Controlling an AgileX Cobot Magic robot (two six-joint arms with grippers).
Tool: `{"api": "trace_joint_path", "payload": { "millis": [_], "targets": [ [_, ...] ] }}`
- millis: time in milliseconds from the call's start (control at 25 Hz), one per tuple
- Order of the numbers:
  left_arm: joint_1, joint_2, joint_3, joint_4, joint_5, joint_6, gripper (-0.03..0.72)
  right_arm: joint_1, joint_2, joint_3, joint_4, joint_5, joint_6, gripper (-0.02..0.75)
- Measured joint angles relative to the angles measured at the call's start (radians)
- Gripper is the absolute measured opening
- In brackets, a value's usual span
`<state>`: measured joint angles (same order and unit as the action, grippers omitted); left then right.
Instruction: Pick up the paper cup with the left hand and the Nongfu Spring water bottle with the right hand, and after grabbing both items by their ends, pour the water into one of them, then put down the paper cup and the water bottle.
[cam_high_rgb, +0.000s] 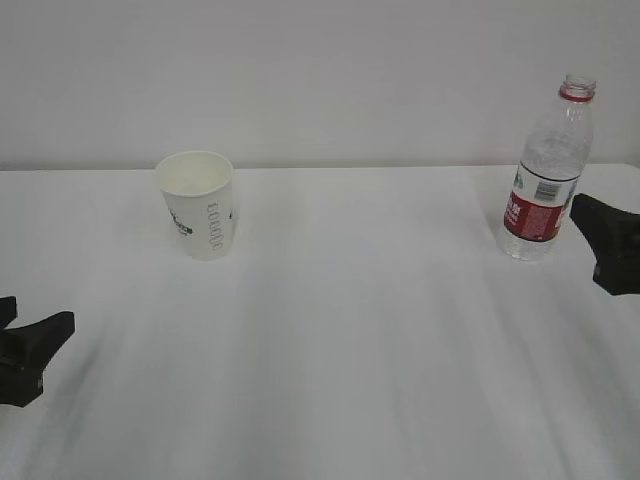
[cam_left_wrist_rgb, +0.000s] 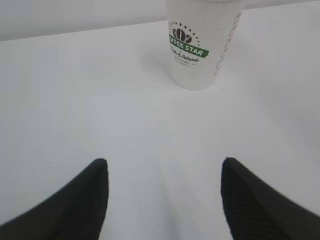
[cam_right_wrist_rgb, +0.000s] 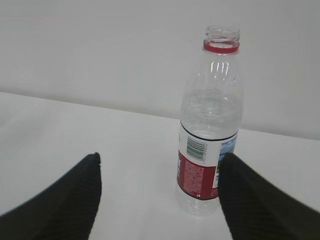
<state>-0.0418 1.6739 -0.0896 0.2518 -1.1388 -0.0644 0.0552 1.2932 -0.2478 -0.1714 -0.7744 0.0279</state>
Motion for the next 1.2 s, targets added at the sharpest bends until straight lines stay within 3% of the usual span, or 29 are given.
{"api": "trace_joint_path", "payload": {
  "millis": [200,560,960,1200],
  "targets": [
    [0.0,0.002,0.0,0.009,-0.002,-0.023,0.515,0.0,0.0,0.064,0.0,-0.129,0.001,0.549],
    [0.0,0.002,0.0,0.015,-0.002,-0.062,0.515,0.0,0.005,0.113,0.002,-0.158,0.003,0.549],
    [0.0,0.002,0.0,0.068,-0.004,-0.062,0.515,0.0,0.167,0.118,0.004,-0.27,0.014,0.549],
    [0.0,0.002,-0.011,0.117,-0.004,-0.064,0.515,0.0,0.284,0.143,0.071,-0.354,0.007,0.549]
  ]
}}
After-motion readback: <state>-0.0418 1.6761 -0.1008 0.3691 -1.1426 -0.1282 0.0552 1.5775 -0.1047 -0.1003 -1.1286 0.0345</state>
